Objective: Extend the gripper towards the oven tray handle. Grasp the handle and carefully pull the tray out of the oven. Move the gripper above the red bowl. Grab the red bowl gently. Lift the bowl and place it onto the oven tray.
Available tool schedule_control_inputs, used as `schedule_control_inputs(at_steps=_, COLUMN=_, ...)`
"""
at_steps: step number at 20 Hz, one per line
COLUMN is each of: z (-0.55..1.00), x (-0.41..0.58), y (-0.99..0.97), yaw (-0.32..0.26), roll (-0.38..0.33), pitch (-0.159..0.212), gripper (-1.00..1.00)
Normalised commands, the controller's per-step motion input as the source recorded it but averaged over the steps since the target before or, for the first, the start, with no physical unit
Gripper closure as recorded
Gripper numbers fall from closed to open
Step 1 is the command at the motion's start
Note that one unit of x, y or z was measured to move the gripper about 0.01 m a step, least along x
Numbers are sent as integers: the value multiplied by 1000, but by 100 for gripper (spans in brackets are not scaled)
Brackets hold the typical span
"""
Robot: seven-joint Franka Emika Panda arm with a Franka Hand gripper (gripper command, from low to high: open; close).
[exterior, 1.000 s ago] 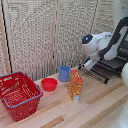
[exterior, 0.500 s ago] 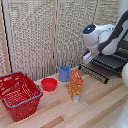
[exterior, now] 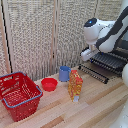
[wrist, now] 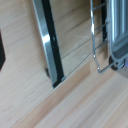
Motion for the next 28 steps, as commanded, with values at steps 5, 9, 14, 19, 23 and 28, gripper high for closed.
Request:
schedule_control_inputs(at_steps=5, z=339, x=317, y=170, yaw=-210, roll=199, pitch=84, gripper=-100)
schedule_control_inputs(at_steps=9, z=311, x=496, y=215, yaw=-170, roll=198, pitch=118, gripper=-100)
schedule_control_inputs(at_steps=14, z=299, x=554, y=254, yaw=-149, roll=202, pitch=120, gripper=-100)
schedule_control_inputs(at_steps=19, z=340, x=498, y=268, yaw=-159, roll=191, pitch=96, gripper=-100)
schedule_control_inputs(at_steps=23, z=414, x=391, y=309, yaw=-166, roll=177, pitch=52, gripper=-100)
schedule_control_inputs(at_steps=28, z=481, x=273, y=426, yaw=-153, roll=175, pitch=5, gripper=-100)
